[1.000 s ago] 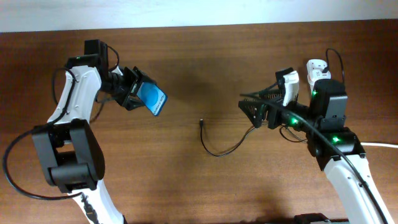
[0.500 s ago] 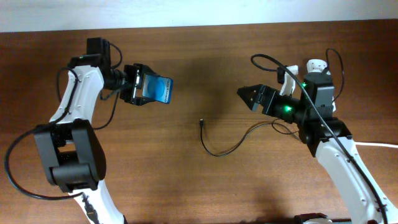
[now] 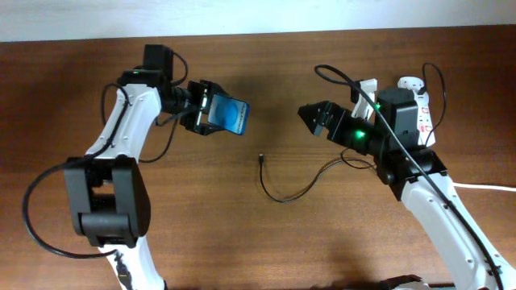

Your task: Plug charger to phone and switch on socket

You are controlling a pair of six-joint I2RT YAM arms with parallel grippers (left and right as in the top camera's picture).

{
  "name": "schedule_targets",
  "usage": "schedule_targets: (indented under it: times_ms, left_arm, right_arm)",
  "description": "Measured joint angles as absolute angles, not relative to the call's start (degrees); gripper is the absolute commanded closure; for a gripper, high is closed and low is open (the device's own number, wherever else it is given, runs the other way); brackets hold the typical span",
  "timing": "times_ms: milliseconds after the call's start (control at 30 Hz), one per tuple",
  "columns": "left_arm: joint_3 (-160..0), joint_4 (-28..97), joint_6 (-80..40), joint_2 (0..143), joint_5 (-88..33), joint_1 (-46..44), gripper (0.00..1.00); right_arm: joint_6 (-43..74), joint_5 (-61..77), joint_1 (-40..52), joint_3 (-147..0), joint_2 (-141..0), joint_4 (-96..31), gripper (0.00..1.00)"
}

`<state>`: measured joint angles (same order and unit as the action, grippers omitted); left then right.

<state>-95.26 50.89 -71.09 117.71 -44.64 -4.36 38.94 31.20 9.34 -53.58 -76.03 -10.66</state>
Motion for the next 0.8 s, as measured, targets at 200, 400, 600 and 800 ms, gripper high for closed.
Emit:
schedule_targets:
  times_ms: [200, 400, 600, 800]
  left_arm:
    - [-95.3, 46.5, -72.2, 117.7, -44.6, -6.9, 1.0]
    - [-95.9, 43.3, -72.2, 117.7, -42.5, -7.1, 1.0]
    - [-99.9, 43.3, -72.2, 117.7, -40.2, -7.1, 1.0]
    - [-100.1, 44.8, -72.3, 117.7, -39.8, -7.1, 1.0]
  right_arm:
    - [40.5, 24.6, 17.1, -54.5, -77.4, -8.9, 0.01]
    - [39.8, 22.5, 20.3, -65.1, -86.7, -13.3, 0.01]
    - [38.6, 21.2, 23.0, -70.0, -89.8, -14.6, 0.04]
    - [38.5, 19.0, 24.6, -70.0, -91.8, -14.5, 0.04]
